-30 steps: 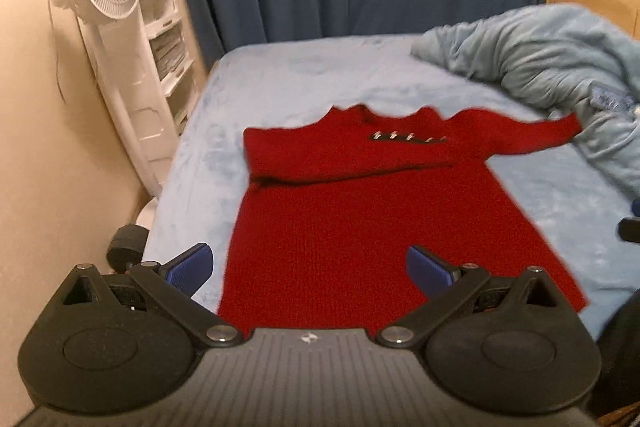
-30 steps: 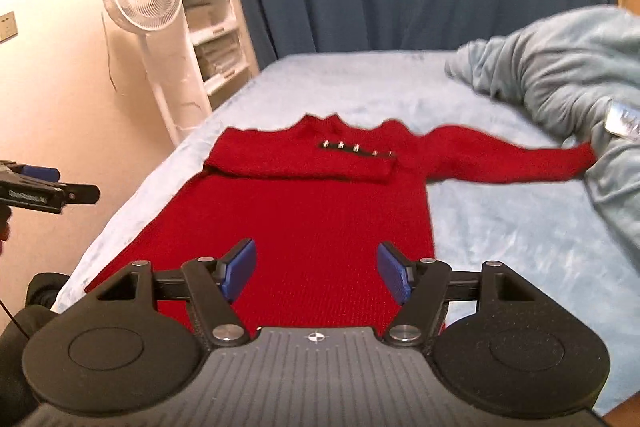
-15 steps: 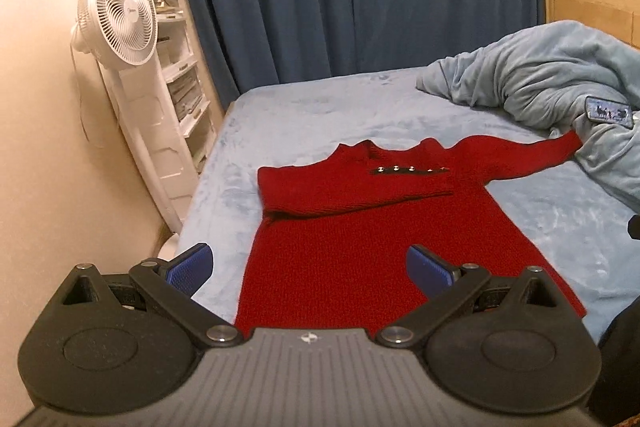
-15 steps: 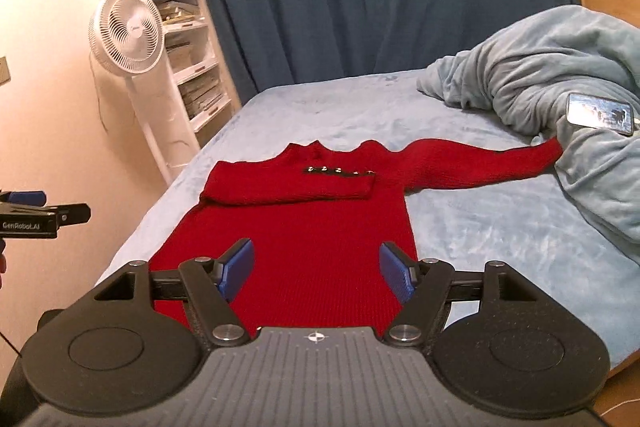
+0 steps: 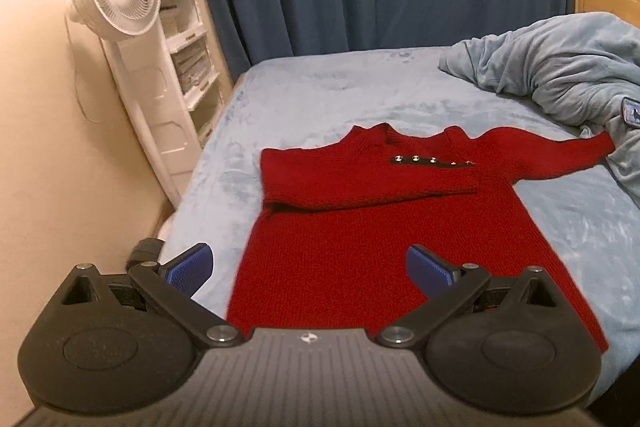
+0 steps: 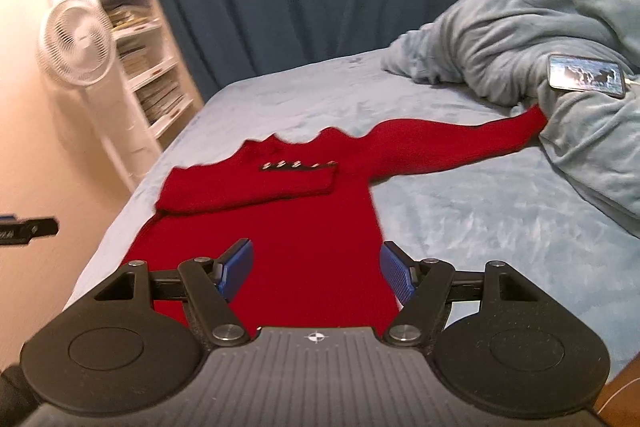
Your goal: Fold small clothes
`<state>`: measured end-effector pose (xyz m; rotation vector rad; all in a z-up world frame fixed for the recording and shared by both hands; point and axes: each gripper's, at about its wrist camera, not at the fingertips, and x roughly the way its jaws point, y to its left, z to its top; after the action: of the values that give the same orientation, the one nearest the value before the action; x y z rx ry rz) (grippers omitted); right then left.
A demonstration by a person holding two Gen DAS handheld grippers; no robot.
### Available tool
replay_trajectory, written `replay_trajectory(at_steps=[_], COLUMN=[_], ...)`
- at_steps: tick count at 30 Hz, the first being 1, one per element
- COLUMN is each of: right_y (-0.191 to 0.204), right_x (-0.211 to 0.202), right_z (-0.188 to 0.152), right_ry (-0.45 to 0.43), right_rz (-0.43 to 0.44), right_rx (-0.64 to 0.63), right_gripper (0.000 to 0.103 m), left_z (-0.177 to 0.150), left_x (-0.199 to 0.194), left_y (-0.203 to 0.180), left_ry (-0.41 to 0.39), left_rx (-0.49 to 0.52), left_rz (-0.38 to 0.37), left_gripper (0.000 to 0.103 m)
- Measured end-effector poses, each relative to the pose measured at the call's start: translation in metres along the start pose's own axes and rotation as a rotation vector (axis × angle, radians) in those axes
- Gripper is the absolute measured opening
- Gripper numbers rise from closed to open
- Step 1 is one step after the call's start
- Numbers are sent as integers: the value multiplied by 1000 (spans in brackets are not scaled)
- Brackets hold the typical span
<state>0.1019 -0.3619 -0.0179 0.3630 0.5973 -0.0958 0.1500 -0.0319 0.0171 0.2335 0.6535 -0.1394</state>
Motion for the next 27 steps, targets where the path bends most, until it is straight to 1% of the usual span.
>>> replay_trajectory(at_steps=[2, 5, 11, 15, 16, 18, 20, 22, 25, 27], right_y=[-9, -28, -77, -111, -120, -146, -171, -193, -222, -242], right_x=[19, 50, 108, 150, 162, 193, 224, 255, 288, 303], right_z=[5, 12, 30, 41, 44, 50, 56, 65, 75, 77], right_ry=[-18, -28, -60, -92, -93, -91, -57, -19, -9, -13], right_rz=[-29, -69, -94, -125, -127, -107, -110, -160, -236, -247], right_rx=[9, 49, 255, 351, 380, 484, 551, 564, 567, 655], right_gripper=[72, 72, 72, 72, 72, 72, 72, 72, 72, 72], left_z=[8, 19, 31, 33, 33, 34, 36, 38, 41, 41], left_x=[13, 35, 83, 111, 118, 131, 144, 154, 165, 171], left_y=[-5, -15, -39, -50, -52, -55, -56, -53, -42, -33], left_ry=[5, 19, 48, 57, 59, 64, 72, 75, 90, 105], left_rx=[-15, -13, 19, 40, 46, 59, 77, 86, 63, 44], left_rz=[-15, -8, 20, 41, 48, 68, 96, 129, 158, 179], left_gripper=[103, 103, 103, 103, 103, 103, 103, 103, 103, 103])
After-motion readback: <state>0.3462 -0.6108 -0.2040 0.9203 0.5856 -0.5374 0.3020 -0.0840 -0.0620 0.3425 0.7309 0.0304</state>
